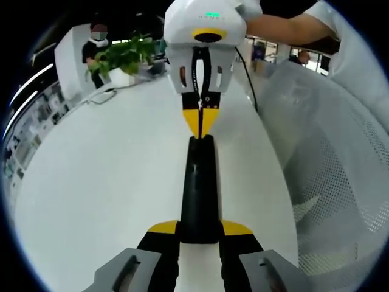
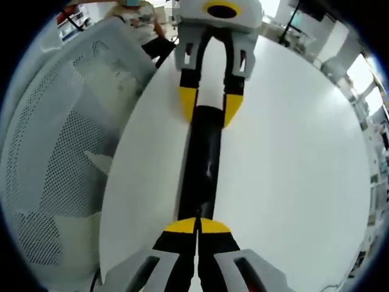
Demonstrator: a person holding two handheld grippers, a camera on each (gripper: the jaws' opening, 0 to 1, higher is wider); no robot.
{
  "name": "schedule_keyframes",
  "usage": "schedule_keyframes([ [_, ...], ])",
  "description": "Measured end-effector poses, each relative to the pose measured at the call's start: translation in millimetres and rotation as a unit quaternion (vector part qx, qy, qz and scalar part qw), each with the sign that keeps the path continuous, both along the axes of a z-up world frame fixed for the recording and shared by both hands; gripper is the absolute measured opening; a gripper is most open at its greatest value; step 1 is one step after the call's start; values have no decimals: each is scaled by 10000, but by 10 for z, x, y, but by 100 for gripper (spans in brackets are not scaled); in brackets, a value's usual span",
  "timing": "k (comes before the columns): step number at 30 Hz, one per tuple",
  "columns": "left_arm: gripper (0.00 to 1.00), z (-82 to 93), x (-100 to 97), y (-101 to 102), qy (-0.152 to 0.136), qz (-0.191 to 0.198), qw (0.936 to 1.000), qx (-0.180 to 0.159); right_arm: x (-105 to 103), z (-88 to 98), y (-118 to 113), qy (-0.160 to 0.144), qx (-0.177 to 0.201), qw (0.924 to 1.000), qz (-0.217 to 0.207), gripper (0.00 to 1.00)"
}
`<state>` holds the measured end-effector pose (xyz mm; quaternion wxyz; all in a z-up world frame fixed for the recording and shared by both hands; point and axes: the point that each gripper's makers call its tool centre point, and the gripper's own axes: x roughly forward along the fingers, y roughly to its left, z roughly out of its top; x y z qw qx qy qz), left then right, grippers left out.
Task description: Press the specified remote control buttons in sequence, fully releasing each button before pressing the next.
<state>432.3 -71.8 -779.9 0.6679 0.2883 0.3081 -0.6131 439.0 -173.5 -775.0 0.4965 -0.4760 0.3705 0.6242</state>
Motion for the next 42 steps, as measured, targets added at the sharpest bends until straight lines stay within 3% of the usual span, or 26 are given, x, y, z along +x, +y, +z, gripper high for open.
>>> schedule_keyframes([
  [24,24,8,-10,-10,-9,-16,9999,117,-8,98,-36,-211,182,9996,-27,0],
  [42,24,4,0,-11,-21,13,9999,148,-14,115,21,-189,267,9995,-31,0],
])
